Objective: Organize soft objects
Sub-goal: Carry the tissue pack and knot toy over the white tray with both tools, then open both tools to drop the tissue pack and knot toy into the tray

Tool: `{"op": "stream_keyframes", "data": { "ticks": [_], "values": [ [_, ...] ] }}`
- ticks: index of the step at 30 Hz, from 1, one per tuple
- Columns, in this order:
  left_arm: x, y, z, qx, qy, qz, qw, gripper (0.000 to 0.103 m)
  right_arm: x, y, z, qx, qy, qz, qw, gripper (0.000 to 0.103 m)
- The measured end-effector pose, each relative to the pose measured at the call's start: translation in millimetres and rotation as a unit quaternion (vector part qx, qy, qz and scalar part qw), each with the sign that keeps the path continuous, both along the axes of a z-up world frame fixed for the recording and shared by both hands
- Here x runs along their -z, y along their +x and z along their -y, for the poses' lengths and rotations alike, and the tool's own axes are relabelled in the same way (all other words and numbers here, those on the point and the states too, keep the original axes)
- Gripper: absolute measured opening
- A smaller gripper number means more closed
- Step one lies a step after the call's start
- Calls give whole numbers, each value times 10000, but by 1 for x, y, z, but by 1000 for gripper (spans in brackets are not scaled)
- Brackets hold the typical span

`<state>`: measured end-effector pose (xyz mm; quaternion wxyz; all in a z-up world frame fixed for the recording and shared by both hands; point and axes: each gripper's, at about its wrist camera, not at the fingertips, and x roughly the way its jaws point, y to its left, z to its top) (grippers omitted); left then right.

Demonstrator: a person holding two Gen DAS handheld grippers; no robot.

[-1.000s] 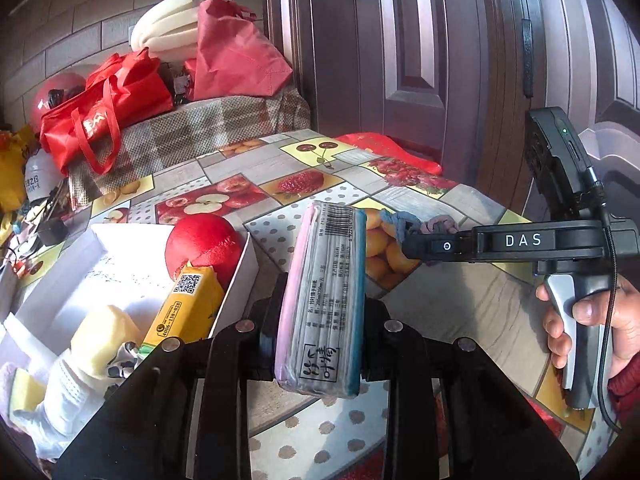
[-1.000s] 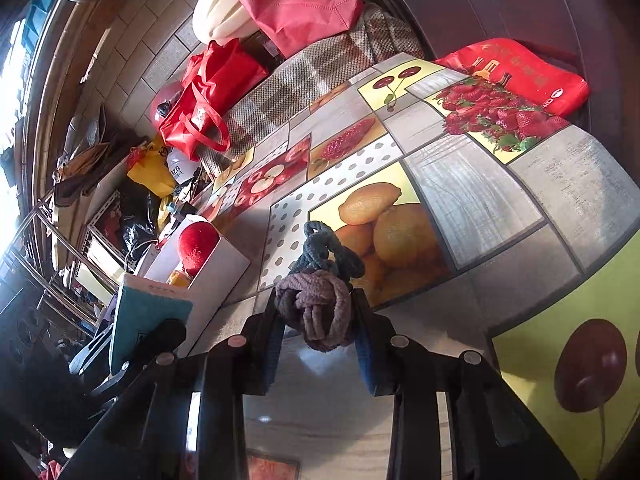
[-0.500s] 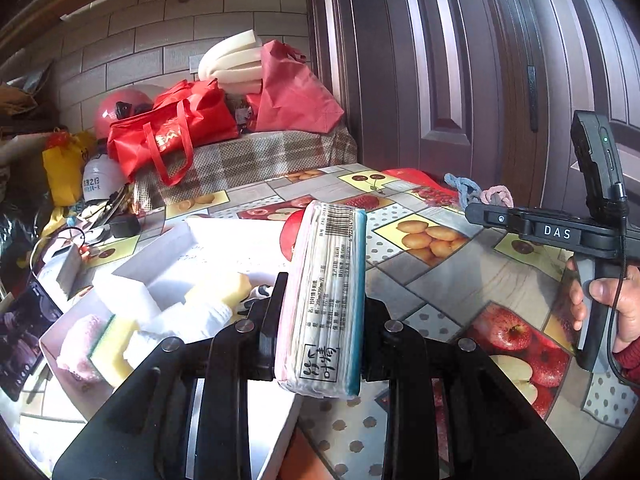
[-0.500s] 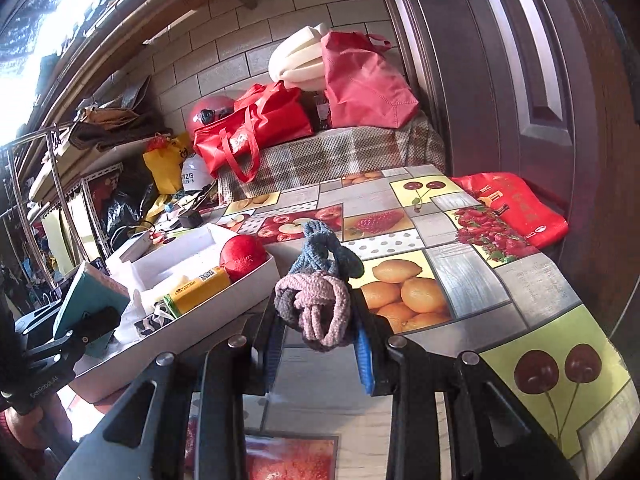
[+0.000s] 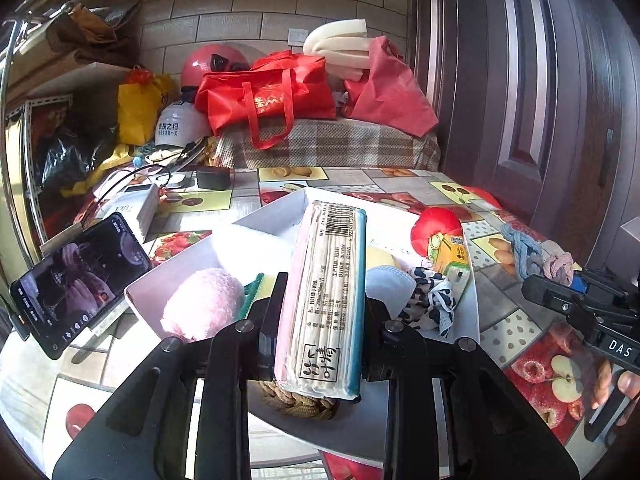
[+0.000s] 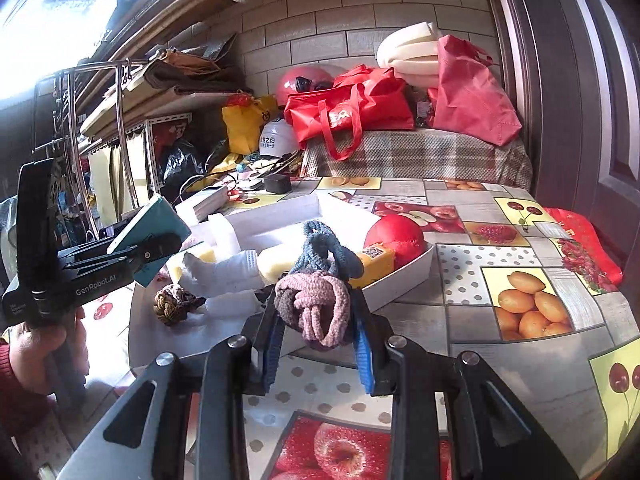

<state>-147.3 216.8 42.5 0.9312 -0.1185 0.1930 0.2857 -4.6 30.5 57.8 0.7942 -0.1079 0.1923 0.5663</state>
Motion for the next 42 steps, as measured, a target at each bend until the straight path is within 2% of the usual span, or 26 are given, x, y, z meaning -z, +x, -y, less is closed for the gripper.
{"op": "stream_keyframes", "data": {
  "ticks": [4, 9, 11, 15, 22, 23, 25, 26, 27, 28, 29, 35, 39, 42],
  "values": [
    [0, 6, -6, -1, -39, 24, 10000, 27, 3, -17, -26, -225, -63, -65, 9997, 31],
    [-2, 26, -18, -65, 186, -66, 9998, 27, 5, -27, -59, -236, -211, 94, 9995, 31],
    [0, 38, -29, -90, 80, -160, 9998, 27, 6, -24, -72, -157, -283, 120, 9994, 31],
    [1, 48, -49, -240, -140, -64, 9996, 27, 7, -10, -93, 131, -411, 166, 9989, 31],
    [0, 51, -57, -373, -173, 73, 9991, 27, 10, 17, -118, 583, -654, 68, 9961, 31],
    [-1, 50, -56, -432, -139, 90, 9989, 27, 11, 17, -120, 599, -719, 76, 9956, 34],
    [-2, 48, -56, -583, -65, 134, 9982, 40, 10, 14, -119, 682, -733, 194, 9948, 42],
    [-3, 44, -55, -625, -21, 201, 9978, 61, 9, 11, -117, 724, -693, 264, 9946, 64],
    [-4, 41, -54, -648, 18, 291, 9975, 80, 8, 9, -116, 758, -648, 333, 9945, 92],
    [-5, 38, -53, -643, 31, 376, 9972, 89, 6, 7, -114, 792, -604, 397, 9942, 101],
    [-5, 36, -54, -626, 20, 408, 9972, 103, 5, 5, -114, 806, -555, 457, 9941, 103],
    [-4, 28, -58, -835, -24, 523, 9951, 103, -1, 2, -106, 943, -301, 590, 9933, 103],
    [-5, 26, -52, -977, 142, 519, 9938, 103, -6, 1, -96, 978, 6, 615, 9933, 103],
    [-7, 25, -46, -1047, 323, 530, 9926, 103, -7, 0, -96, 1066, 57, 689, 9919, 103]
  ]
}}
